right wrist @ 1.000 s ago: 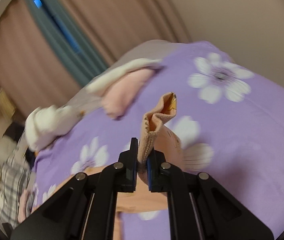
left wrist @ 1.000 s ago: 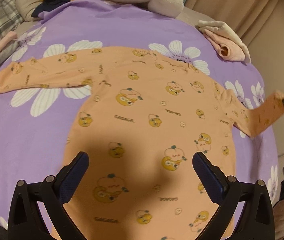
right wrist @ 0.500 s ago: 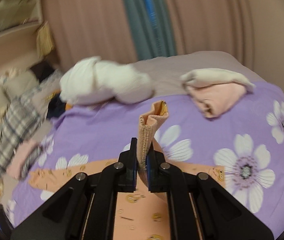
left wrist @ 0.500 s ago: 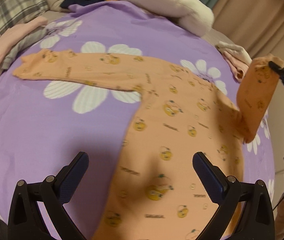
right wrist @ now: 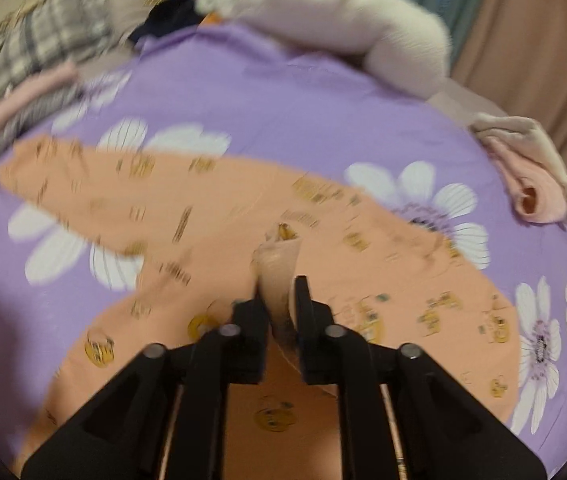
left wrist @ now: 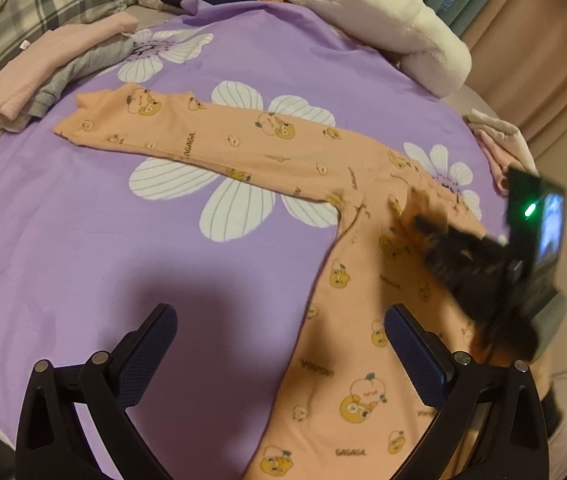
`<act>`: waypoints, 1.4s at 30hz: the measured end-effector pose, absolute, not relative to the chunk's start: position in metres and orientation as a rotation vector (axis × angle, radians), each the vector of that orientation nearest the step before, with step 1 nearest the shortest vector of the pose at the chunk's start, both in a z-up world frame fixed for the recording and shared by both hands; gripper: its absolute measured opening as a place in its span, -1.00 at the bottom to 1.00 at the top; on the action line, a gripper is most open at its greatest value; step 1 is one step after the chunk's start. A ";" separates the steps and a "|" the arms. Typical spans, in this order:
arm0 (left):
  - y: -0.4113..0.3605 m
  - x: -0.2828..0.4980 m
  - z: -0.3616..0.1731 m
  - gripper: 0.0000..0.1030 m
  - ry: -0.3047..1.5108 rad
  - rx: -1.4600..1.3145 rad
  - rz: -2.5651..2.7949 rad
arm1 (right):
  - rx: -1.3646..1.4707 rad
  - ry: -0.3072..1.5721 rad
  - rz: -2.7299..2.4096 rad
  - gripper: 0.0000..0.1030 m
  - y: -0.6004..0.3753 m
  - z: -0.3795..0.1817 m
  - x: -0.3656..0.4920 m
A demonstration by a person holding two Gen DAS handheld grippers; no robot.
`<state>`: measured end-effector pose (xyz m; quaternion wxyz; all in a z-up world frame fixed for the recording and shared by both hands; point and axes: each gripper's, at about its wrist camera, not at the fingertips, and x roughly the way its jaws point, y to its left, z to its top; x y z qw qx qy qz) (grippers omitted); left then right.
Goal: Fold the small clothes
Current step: 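Lift the sleeve and fold it across the shirt body, open right gripper, then grasp the other sleeve cuff with the left gripper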
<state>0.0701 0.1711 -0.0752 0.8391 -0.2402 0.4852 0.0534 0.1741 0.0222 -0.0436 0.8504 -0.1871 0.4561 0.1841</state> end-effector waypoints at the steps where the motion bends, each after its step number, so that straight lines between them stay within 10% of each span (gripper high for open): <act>1: 0.170 0.074 -0.075 0.99 1.024 -0.515 0.100 | -0.391 0.979 0.408 -0.27 0.029 -0.051 0.172; 3: 0.167 0.082 -0.073 0.99 1.021 -0.521 0.072 | -0.355 1.026 0.478 0.02 0.030 -0.058 0.168; 12: 0.128 0.146 -0.074 0.99 1.012 -0.624 -0.178 | 0.096 0.959 0.601 0.10 -0.079 -0.011 0.159; 18: 0.087 0.185 -0.088 0.40 1.029 -0.688 -0.328 | 0.122 1.013 0.382 -0.56 -0.144 -0.035 0.164; 26: 0.080 0.200 -0.133 0.26 1.107 -0.649 -0.238 | 0.169 1.067 0.284 -0.61 -0.184 -0.066 0.161; 42: 0.309 0.122 -0.131 0.44 0.766 -1.121 0.022 | 0.223 1.015 0.330 -0.42 -0.180 -0.034 0.128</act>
